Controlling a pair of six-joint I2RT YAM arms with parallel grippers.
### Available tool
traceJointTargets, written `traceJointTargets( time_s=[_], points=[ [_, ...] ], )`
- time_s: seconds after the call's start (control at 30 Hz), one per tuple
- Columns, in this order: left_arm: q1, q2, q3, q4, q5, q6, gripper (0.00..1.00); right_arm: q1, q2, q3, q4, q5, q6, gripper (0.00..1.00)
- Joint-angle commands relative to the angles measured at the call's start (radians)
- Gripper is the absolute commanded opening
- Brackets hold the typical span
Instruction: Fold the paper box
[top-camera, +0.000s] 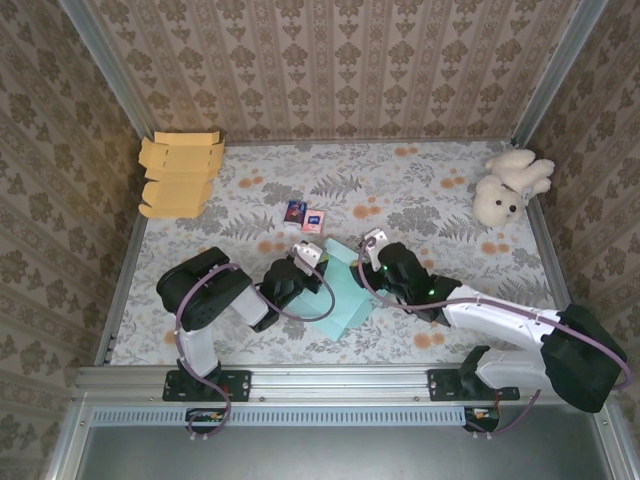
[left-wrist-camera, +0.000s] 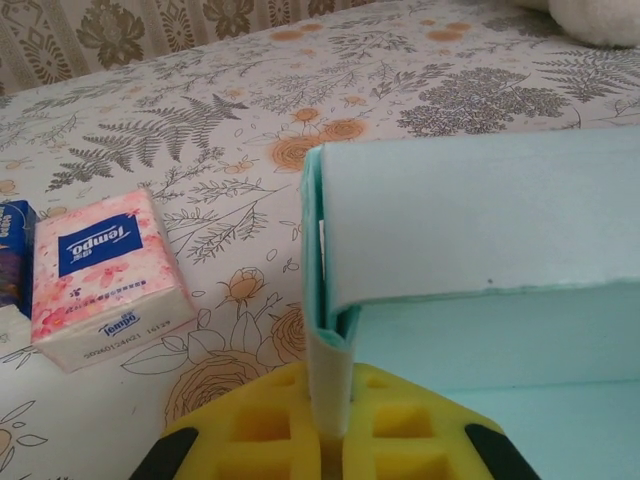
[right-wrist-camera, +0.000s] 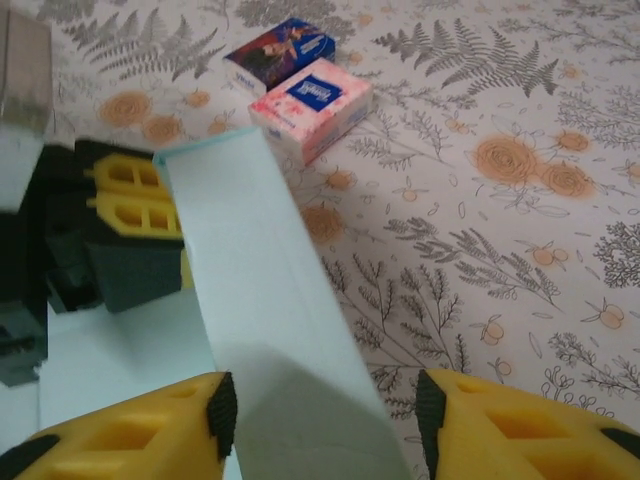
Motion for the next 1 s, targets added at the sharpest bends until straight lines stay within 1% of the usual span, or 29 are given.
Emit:
traceJointTargets(
  time_s=[0.0,0.13,0.2,0.3,0.37,0.43,0.5,0.57,0.8,0.9,0.97],
  points=[
    [-0.001,0.017,-0.014,-0.005,0.030,0.037,0.00,-0.039,0.015,0.091,-0.064,-0.059,0.074,0.58],
    [-0.002,0.023,-0.017,-0.005,0.036,0.043,0.00,-0.084,0.042,0.166,-0.098,-0.123,0.117,0.62],
    [-0.002,0.025,-0.019,-0.001,0.039,0.045,0.00,-0.128,0.074,0.211,-0.124,-0.183,0.157,0.64],
    [-0.002,0.023,-0.023,0.005,0.053,0.051,0.00,-0.195,0.142,0.289,-0.194,-0.249,0.217,0.65],
    [-0.001,0.020,-0.028,0.008,0.067,0.058,0.00,-0.231,0.180,0.312,-0.210,-0.296,0.217,0.62],
    [-0.002,0.017,-0.032,0.012,0.081,0.059,0.00,-0.277,0.237,0.309,-0.190,-0.353,0.217,0.60],
    [-0.001,0.012,-0.033,0.013,0.092,0.066,0.00,-0.329,0.293,0.302,-0.160,-0.474,0.212,0.58],
    [-0.001,0.011,-0.034,0.012,0.090,0.070,0.00,-0.364,0.351,0.312,-0.165,-0.555,0.211,0.54],
    [0.000,0.027,-0.025,0.009,0.028,0.072,0.00,-0.372,0.470,0.286,-0.137,-0.658,0.170,0.49],
    [0.000,0.036,-0.017,0.009,0.011,0.066,0.00,-0.372,0.519,0.296,-0.152,-0.720,0.153,0.47],
    [0.000,0.039,-0.012,0.009,0.000,0.062,0.00,-0.367,0.552,0.310,-0.166,-0.752,0.143,0.44]
  ],
)
